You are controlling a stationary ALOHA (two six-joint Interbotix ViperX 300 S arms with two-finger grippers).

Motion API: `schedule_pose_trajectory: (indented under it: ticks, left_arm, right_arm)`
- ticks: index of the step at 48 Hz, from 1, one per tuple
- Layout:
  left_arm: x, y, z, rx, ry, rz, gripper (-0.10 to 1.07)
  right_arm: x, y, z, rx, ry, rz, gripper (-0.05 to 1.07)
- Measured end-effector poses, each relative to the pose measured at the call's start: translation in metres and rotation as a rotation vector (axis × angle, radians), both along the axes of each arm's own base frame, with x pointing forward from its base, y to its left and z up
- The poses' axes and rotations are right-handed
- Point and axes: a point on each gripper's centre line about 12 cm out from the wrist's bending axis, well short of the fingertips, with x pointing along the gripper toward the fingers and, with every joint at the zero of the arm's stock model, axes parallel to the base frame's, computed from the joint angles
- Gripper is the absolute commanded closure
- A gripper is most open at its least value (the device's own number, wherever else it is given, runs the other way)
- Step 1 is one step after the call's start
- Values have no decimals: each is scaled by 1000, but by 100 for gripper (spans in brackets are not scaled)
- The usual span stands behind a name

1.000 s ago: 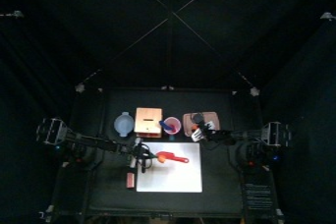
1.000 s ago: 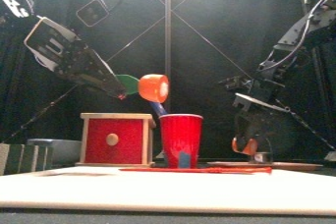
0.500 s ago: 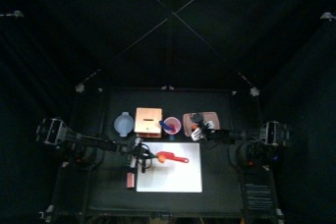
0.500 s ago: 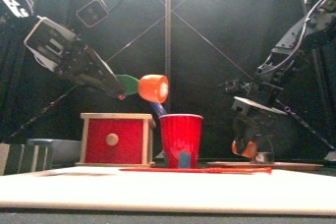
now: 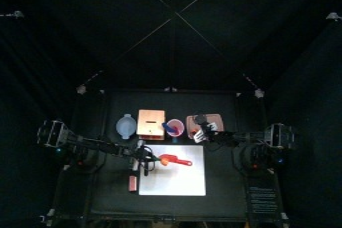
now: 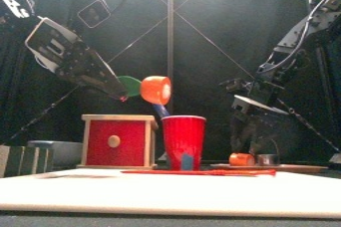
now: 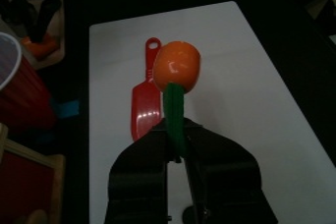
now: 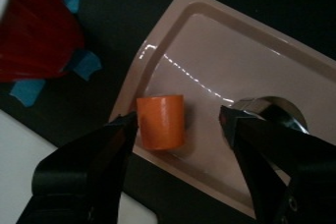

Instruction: Grab carrot bottom and place on plate

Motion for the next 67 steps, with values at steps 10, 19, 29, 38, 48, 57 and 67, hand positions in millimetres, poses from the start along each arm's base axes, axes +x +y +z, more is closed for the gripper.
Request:
schedule_pose_trajectory:
  ticks: [10, 19, 29, 38, 48, 57, 67]
  left_arm:
    - [2, 0, -13, -19, 43, 19, 49]
    - [7, 0, -21, -35, 68, 39, 46]
    - [11, 0, -24, -42, 76, 47, 46]
    - [15, 2, -26, -55, 83, 69, 46]
    - [20, 3, -23, -59, 72, 74, 46]
    - [26, 3, -22, -60, 64, 77, 46]
    - [34, 3, -26, -59, 74, 79, 46]
  right_arm:
    - [15, 20, 7, -5, -25, 73, 6]
    - [16, 25, 6, 1, -23, 79, 6]
    - [22, 39, 9, 9, -38, 123, 6]
    - [41, 76, 23, 11, -120, 303, 6]
    - [60, 110, 44, -8, -207, 468, 5]
    - [72, 123, 55, -43, -236, 538, 5]
    - [89, 132, 51, -36, -237, 575, 5]
